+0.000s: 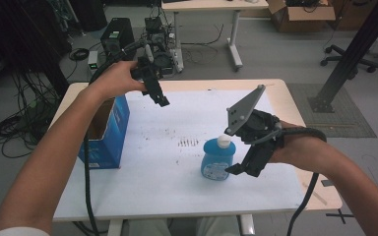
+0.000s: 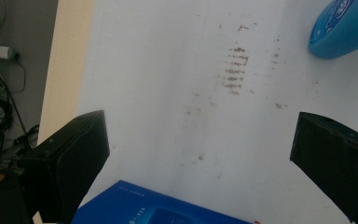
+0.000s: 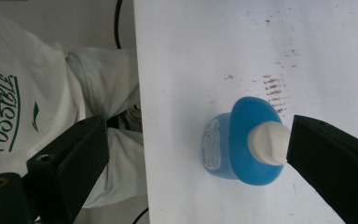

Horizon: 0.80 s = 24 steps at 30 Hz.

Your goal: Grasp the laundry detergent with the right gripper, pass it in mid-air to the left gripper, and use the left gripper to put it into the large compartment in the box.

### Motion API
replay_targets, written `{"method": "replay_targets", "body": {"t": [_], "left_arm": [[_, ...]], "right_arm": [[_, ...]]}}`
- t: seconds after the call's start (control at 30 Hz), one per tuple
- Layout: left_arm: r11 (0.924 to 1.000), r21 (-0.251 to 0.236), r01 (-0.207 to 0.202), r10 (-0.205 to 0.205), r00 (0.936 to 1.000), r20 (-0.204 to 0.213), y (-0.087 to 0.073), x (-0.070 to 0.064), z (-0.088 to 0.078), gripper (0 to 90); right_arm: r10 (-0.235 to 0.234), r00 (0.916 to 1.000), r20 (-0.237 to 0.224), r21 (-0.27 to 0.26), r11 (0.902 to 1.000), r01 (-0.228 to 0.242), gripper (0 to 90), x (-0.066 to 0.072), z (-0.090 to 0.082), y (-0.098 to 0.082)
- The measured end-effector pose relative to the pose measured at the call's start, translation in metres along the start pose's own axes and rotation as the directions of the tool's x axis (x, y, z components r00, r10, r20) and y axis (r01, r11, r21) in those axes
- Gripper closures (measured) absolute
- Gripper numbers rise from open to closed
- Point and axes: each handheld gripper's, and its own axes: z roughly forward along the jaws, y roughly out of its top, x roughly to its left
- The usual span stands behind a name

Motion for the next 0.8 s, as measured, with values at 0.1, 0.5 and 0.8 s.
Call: {"method": "replay_targets", "body": {"t": [0.1, 0.5, 0.8], "left_arm": [[1.0000, 0.002, -0.001, 0.001, 1.0000, -0.001, 0.000, 0.000, 0.000, 4.8], [1.0000, 0.006, 0.003, -0.003, 1.0000, 0.007, -0.001, 0.000, 0.003, 4.8], [1.0000, 0.006, 0.001, -0.001, 1.0000, 0.010, 0.000, -0.002, 0.006, 4.8]], "right_arm": [[0.006, 0.9999, 0.013, -0.019, 0.9998, -0.006, 5.2, -0.005, -0.005, -0.004], [0.068, 0.9971, 0.036, -0.038, 0.9970, -0.067, 4.8, -0.025, -0.008, -0.029], [0.109, 0.9931, 0.044, -0.080, 0.9913, -0.105, 4.6, -0.042, -0.005, -0.049]]}}
